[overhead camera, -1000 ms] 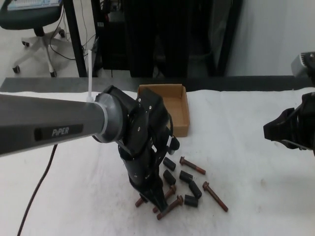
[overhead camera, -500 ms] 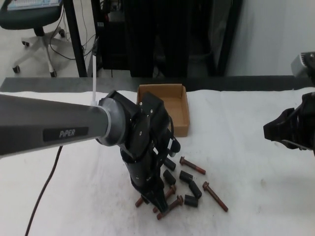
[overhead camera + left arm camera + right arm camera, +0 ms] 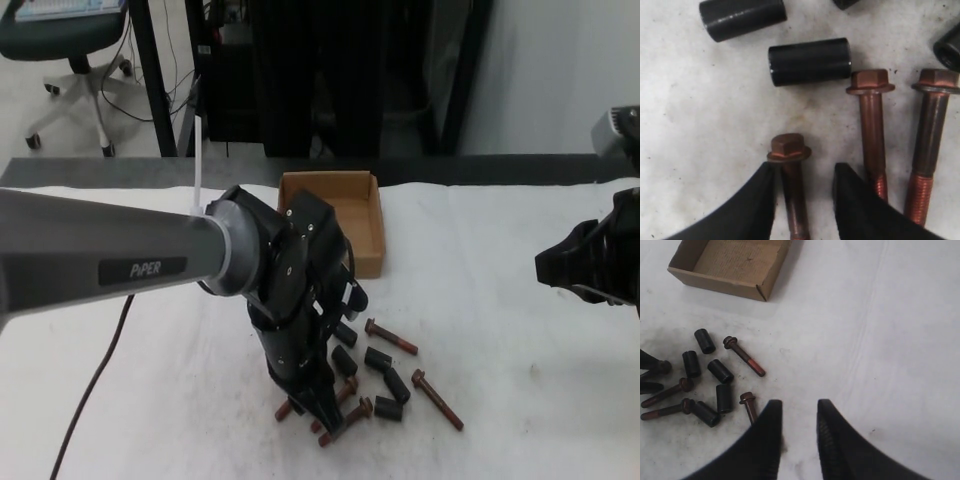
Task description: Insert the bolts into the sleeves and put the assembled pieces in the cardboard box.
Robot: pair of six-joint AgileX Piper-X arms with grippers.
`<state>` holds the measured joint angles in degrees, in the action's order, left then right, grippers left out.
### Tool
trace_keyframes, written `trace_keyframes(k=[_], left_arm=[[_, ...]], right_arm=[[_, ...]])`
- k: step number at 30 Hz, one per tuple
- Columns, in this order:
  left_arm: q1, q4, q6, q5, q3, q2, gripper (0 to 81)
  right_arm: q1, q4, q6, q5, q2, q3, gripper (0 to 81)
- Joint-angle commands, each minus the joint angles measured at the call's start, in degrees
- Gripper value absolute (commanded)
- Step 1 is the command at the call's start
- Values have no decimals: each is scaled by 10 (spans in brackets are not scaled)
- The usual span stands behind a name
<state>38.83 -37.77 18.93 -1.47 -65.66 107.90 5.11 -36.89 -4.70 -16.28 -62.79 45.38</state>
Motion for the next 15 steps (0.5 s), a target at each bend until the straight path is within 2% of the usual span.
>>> trace_keyframes(k=[1,10,12,14,15], left_arm=[[2,15,0,2,-4,14,355],[2,21,0,2,-6,14,338],[2,19,0,2,-6,14,225],[2,19,0,0,-6,14,31],[2,19,2,-5,-6,14,2]], right_arm=[[1,-4,0,0,2,6,243],[1,-4,0,0,2,6,243],[1,-3,0,1,2,4,243],[1,-3,0,1,2,4,243],[1,-3,0,1,2,4,243]])
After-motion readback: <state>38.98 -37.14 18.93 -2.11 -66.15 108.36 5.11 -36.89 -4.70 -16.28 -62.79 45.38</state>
